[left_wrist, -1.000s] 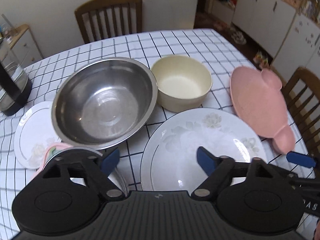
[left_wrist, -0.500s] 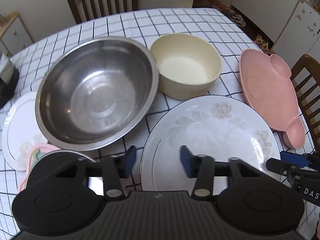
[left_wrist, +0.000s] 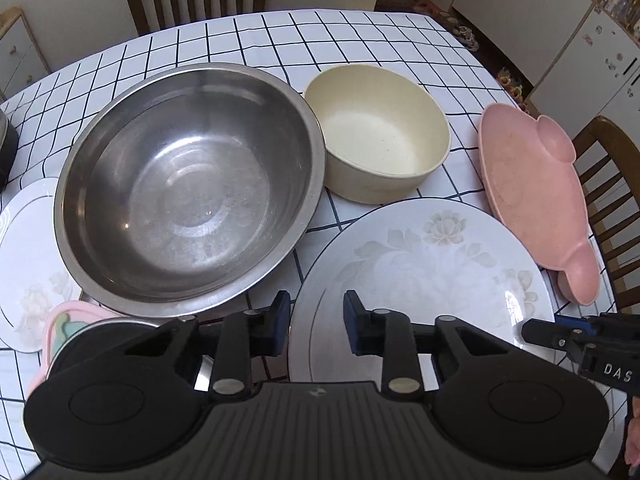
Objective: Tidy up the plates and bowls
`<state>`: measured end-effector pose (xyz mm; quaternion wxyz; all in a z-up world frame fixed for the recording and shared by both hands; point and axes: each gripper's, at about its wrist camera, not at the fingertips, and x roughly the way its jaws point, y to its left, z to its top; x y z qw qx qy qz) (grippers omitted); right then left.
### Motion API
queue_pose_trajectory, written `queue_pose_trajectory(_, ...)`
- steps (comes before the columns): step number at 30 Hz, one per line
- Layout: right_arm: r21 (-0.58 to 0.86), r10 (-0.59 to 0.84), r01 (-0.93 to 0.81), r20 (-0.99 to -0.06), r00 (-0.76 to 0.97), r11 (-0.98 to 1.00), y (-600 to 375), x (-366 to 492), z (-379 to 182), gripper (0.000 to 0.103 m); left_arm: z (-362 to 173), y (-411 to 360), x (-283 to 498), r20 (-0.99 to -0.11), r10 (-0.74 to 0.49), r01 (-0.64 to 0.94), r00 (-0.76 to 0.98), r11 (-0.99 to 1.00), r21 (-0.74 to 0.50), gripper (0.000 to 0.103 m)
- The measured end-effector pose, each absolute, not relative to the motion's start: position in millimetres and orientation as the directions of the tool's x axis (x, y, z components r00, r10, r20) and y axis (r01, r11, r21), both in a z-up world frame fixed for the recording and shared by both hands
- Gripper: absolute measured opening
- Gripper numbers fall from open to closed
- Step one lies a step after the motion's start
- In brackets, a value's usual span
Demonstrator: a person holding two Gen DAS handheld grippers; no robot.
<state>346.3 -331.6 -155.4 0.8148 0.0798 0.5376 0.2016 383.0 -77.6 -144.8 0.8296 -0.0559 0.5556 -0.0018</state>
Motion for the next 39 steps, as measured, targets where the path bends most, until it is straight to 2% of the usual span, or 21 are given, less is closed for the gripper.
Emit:
queue_pose_trajectory(6,0.391,0.442,-0.216,-0.841,0.31,0.895,-338.5,350.6,-162.0,0.011,-145.7,-76.4,381.9,-0.924,-0.044,-0.076,0.381,0.994,-0.078,0.015)
queue_pose_trajectory(16,0.427,0.484,-0.244,-0.832,0.273,0.871,-371.6,340.1,-163.4,0.01,-147.8,-103.3,370.1,-0.935,-0.088,0.035,0.344,0.996,-0.081,0.015)
queue_pose_trajectory(22,0.413,0.476,-0.259,-0.837,0.27,0.873,-367.7,336.0,-164.1,0.016,-152.4,-106.1,374.1,-0.94,-0.077,0.022,0.332,0.997,-0.074,0.015)
queue_pose_trajectory(28,0.41,0.462,-0.224,-0.842,0.28,0.884,-368.4,332.0,-164.8,0.012,-152.4,-110.3,368.3,-0.94,-0.075,0.009,0.334,0.997,-0.077,0.012)
queue_pose_trajectory(39,0.401,0.445,-0.201,-0.849,0.286,0.894,-393.9,306.2,-150.1,0.01,-138.4,-141.7,323.7,-0.937,-0.128,0.098,0.325,0.99,-0.101,0.012)
